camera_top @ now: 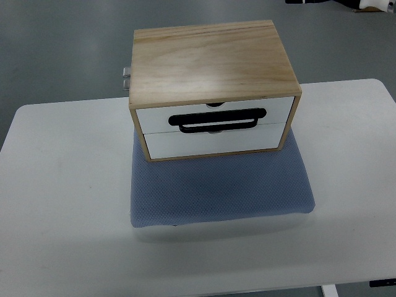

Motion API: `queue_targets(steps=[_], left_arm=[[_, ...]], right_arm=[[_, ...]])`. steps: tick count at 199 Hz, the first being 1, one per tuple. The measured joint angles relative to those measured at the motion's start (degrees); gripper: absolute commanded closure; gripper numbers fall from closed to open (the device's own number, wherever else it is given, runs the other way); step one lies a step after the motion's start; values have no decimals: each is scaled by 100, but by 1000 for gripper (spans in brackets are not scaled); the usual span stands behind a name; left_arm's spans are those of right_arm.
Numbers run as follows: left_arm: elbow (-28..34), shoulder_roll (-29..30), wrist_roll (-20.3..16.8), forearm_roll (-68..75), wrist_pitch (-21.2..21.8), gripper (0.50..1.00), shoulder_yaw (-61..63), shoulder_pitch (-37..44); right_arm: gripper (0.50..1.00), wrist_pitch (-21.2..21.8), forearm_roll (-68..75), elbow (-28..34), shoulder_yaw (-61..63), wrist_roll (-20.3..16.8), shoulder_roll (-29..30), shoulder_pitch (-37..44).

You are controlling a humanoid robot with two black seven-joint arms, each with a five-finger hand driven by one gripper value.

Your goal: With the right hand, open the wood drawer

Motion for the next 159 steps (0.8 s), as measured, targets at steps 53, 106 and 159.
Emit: queue_targets(steps=[53,106,159], left_arm=[[0,0,0,0,0,500,0,1],[0,0,0,0,2,500,0,-1],[0,0,4,0,1,500,0,1]], right_arm=[[556,150,-434,258,-160,-479,256,534],[556,554,-571,698,-1486,-417,164,1580],[556,862,-574,1212,-2746,-353,186,2517]])
